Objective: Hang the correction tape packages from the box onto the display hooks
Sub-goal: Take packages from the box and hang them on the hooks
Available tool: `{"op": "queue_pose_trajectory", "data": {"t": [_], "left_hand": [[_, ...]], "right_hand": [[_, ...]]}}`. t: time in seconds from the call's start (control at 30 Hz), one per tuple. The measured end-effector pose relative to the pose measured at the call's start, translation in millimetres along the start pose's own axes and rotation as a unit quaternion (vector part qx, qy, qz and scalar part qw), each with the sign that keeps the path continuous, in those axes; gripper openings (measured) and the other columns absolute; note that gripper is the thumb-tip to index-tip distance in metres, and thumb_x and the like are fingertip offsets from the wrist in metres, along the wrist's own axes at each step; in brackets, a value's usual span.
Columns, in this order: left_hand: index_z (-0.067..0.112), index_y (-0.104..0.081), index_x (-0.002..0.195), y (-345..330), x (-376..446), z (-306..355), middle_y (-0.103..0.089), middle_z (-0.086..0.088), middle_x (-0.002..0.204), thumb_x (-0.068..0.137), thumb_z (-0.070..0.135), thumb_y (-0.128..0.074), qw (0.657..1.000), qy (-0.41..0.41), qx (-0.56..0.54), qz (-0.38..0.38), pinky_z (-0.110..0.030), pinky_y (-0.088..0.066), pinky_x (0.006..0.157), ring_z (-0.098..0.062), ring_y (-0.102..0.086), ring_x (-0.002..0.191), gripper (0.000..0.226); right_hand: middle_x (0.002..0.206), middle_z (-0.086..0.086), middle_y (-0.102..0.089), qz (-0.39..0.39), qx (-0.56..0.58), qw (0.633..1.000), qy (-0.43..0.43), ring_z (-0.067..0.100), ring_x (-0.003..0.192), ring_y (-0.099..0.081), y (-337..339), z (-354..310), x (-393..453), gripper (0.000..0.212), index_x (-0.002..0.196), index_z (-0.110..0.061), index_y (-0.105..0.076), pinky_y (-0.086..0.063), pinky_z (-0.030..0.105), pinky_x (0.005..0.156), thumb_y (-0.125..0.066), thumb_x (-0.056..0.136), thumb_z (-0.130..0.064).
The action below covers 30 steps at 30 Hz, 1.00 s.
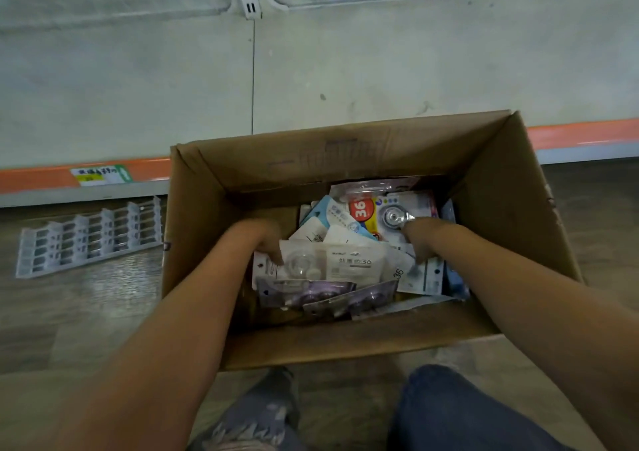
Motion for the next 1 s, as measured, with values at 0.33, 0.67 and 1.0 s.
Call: {"op": "queue_pose_trajectory", "data": {"t": [0.33,0.67,1.0], "left_hand": [[0.009,-0.058,0.116,16,-17,6,-0.066,-0.01,0.102,0.083,0.012,-0.071,0.893,-0.058,-0.446,0.021,-0.04,-0.055,0.081,-0.022,-0.063,0.088,0.035],[0.015,-0.064,0.1,34,-34,9,-0.07,-0.005,0.096,0.088,0.011,-0.064,0.928,-0.119,-0.351,0.039,-0.026,-0.057,0.063,-0.016,-0.067,0.083,0.013],[0.006,-0.058,0.119,35,-26,11,-0.068,-0.005,0.102,0.088,-0.001,-0.061,0.915,-0.135,-0.379,0.04,-0.023,-0.057,0.075,-0.015,-0.065,0.092,0.031]], "right_hand": [[0.127,0.012,-0.055,0.08,0.22,0.972,0.013,0.025,0.099,-0.058,20,14,-33,0.042,0.126,-0.008,-0.053,-0.045,0.025,0.064,-0.066,0.087,-0.014],[0.122,0.01,-0.061,0.186,0.27,0.944,0.021,0.022,0.101,-0.056,62,24,-78,0.032,0.121,-0.011,-0.064,-0.04,0.027,0.075,-0.064,0.089,-0.013],[0.114,0.007,-0.066,0.276,0.258,0.922,0.086,0.023,0.098,-0.06,102,18,-130,0.028,0.115,-0.01,-0.066,-0.04,0.028,0.074,-0.061,0.091,-0.022]]}}
Point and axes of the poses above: each hand's wrist, its own x-axis towards the middle knuckle, its own y-axis out of the back of the hand, z = x × y, the point moved 2 cm from there along x, towards the middle knuckle
